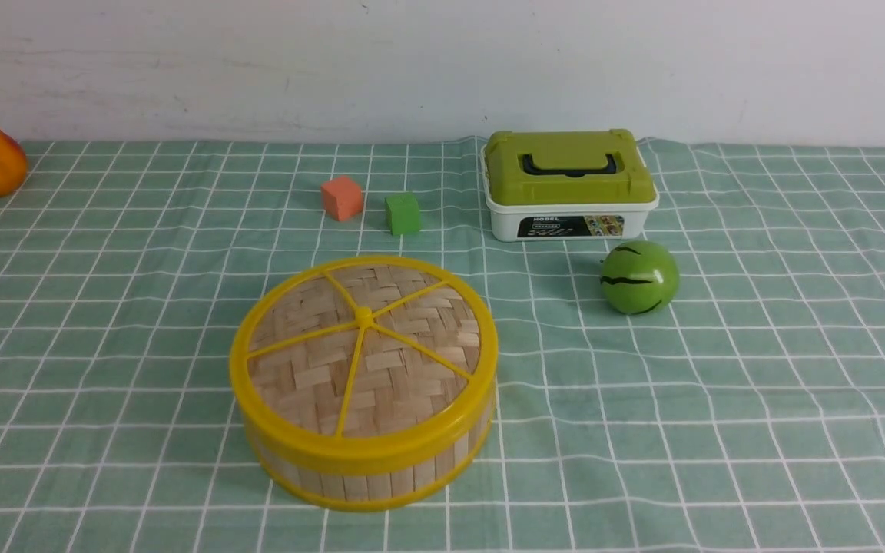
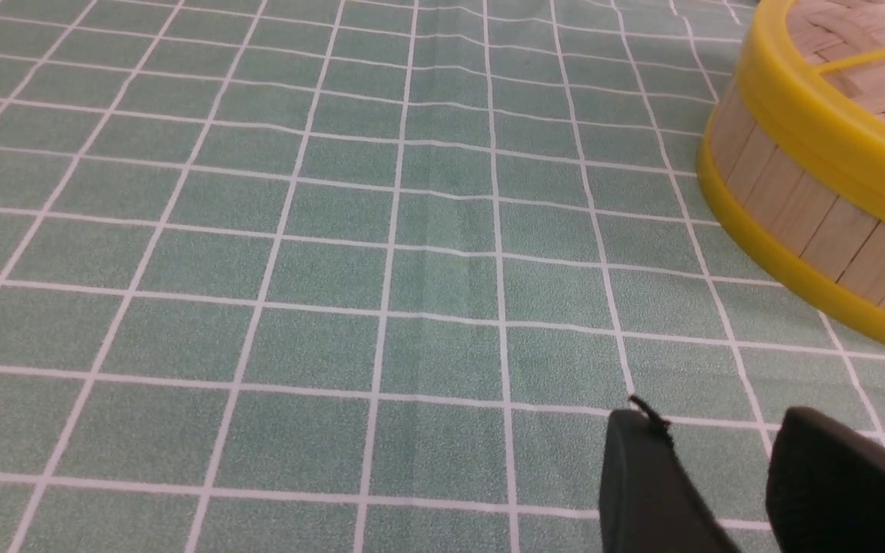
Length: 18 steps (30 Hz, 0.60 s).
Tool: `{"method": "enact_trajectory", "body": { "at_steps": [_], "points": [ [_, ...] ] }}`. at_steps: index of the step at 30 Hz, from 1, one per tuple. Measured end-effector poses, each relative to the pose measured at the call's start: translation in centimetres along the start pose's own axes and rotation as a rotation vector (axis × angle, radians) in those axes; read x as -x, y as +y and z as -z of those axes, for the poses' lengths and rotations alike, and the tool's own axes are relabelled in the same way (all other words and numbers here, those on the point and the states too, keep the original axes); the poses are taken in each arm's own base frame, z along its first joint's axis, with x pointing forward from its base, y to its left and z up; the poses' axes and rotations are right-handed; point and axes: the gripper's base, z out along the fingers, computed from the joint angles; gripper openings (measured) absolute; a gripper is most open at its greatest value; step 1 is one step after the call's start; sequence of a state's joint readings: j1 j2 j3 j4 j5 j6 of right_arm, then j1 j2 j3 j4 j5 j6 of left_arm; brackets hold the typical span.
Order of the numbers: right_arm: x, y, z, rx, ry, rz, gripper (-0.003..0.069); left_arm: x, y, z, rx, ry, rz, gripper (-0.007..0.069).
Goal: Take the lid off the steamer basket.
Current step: Use the right arm to lift the lid of the steamer
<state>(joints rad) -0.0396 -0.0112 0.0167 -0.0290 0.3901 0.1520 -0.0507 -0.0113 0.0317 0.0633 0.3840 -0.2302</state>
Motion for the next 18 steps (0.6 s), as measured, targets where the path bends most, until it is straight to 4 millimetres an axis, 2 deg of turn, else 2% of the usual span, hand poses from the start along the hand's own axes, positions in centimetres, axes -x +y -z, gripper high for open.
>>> {"method": "enact_trajectory", "body": {
  "at_steps": [2,4,5,8,9,10,11,13,18],
  "points": [
    [0.0,0.1,0.0,0.011,-0.001,-0.040,0.0241,0.0,0.0,0.0,0.000,0.000,0.000,0.0239],
    [0.0,0.5,0.0,0.055,0.006,-0.205,0.0241,0.0,0.0,0.0,0.000,0.000,0.000,0.0239],
    [0.0,0.7,0.0,0.081,0.013,-0.310,0.0241,0.0,0.0,0.0,0.000,0.000,0.000,0.0239],
    [0.0,1.8,0.1,0.198,0.075,-0.806,0.0241,0.0,0.0,0.0,0.000,0.000,0.000,0.0239],
    [-0.1,1.9,0.1,0.205,0.080,-0.836,0.0241,0.0,0.0,0.0,0.000,0.000,0.000,0.0239],
    [0.0,2.3,0.2,0.251,0.116,-1.028,0.0241,0.0,0.0,0.0,0.000,0.000,0.000,0.0239],
    [0.1,2.5,0.3,0.268,0.128,-1.094,0.0241,0.0,0.0,0.0,0.000,0.000,0.000,0.0239],
    [0.1,2.5,0.3,0.276,0.127,-1.110,0.0241,0.0,0.0,0.0,0.000,0.000,0.000,0.0239],
    [0.2,2.2,0.2,0.252,0.085,-0.974,0.0241,0.0,0.0,0.0,0.000,0.000,0.000,0.0239]
  ]
}}
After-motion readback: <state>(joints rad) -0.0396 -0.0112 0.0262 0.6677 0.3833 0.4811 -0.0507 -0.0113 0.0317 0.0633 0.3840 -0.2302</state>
